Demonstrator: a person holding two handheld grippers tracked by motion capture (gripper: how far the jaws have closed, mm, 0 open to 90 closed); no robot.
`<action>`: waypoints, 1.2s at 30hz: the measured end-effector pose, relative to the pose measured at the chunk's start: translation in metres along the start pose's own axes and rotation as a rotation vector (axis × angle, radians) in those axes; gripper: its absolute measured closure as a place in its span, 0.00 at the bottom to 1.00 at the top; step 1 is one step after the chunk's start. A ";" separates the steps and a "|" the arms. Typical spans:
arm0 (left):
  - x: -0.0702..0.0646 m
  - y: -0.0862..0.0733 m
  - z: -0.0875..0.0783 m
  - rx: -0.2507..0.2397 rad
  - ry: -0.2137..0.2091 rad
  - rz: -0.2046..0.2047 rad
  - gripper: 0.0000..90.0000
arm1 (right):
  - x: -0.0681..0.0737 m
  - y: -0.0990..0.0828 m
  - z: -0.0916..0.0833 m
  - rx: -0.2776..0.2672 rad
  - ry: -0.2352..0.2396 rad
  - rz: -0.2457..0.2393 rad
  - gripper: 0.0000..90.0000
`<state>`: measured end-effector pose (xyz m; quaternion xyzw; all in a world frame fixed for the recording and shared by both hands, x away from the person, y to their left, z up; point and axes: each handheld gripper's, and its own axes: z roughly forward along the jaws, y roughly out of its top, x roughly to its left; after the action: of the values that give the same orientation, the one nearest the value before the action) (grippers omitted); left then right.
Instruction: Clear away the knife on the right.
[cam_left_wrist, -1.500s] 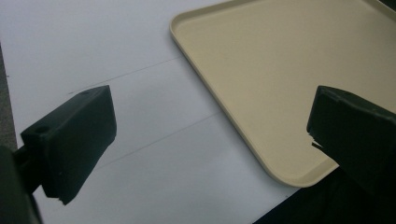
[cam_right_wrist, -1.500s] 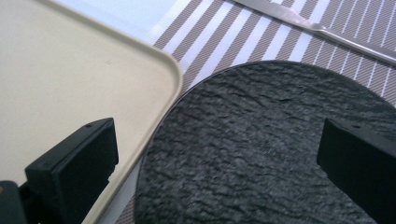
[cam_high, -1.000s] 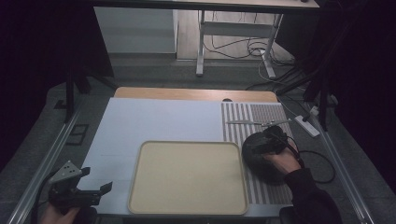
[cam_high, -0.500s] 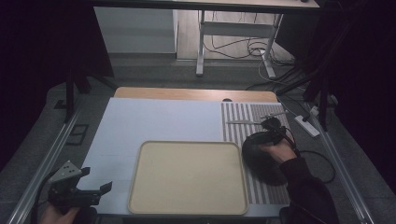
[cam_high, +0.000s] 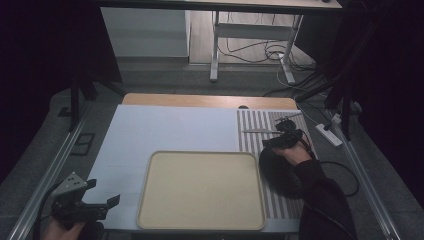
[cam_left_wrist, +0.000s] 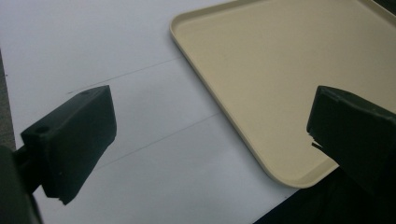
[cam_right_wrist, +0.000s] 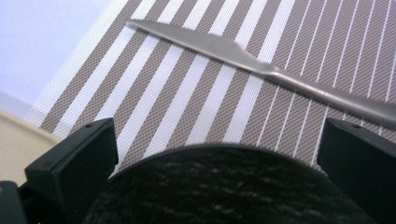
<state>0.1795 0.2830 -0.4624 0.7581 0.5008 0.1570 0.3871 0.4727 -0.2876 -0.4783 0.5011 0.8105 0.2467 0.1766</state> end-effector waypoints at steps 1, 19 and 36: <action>0.000 0.000 0.000 0.000 0.000 0.001 0.02 | 0.000 0.000 0.000 0.000 0.000 0.000 0.00; 0.000 0.000 0.000 0.002 0.000 0.001 0.02 | -0.033 0.022 0.019 0.048 -0.020 0.025 0.57; 0.000 0.000 0.001 0.005 0.002 0.002 0.02 | -0.078 0.030 0.045 0.044 -0.068 0.102 1.00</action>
<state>0.1801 0.2823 -0.4626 0.7593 0.5010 0.1570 0.3844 0.5521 -0.3361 -0.4950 0.5537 0.7825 0.2205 0.1801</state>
